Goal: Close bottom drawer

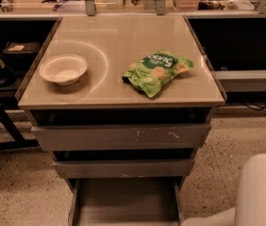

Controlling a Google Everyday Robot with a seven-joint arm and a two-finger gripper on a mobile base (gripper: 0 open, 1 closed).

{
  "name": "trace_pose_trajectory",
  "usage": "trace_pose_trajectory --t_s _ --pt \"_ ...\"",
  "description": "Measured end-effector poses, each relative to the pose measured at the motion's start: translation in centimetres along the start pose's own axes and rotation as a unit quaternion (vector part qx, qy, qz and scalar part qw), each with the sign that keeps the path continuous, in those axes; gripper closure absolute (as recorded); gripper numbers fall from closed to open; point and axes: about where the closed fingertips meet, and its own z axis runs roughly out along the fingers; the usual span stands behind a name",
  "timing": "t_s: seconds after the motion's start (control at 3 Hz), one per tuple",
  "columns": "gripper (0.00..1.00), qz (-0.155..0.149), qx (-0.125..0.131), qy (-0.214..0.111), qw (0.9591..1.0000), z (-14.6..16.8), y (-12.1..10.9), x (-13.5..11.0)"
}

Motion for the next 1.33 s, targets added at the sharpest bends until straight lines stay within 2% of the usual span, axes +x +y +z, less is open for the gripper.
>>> trace_pose_trajectory --t_s 0.33,0.67,1.33 --pt "1.0 0.007 0.007 -0.014 0.9999 2.8 -2.1 0.6" --pt "1.0 -0.004 0.022 -0.014 0.9996 3.5 -3.6 0.1" --pt "1.0 -0.036 0.05 -0.006 0.9981 1.7 -4.5 -2.1"
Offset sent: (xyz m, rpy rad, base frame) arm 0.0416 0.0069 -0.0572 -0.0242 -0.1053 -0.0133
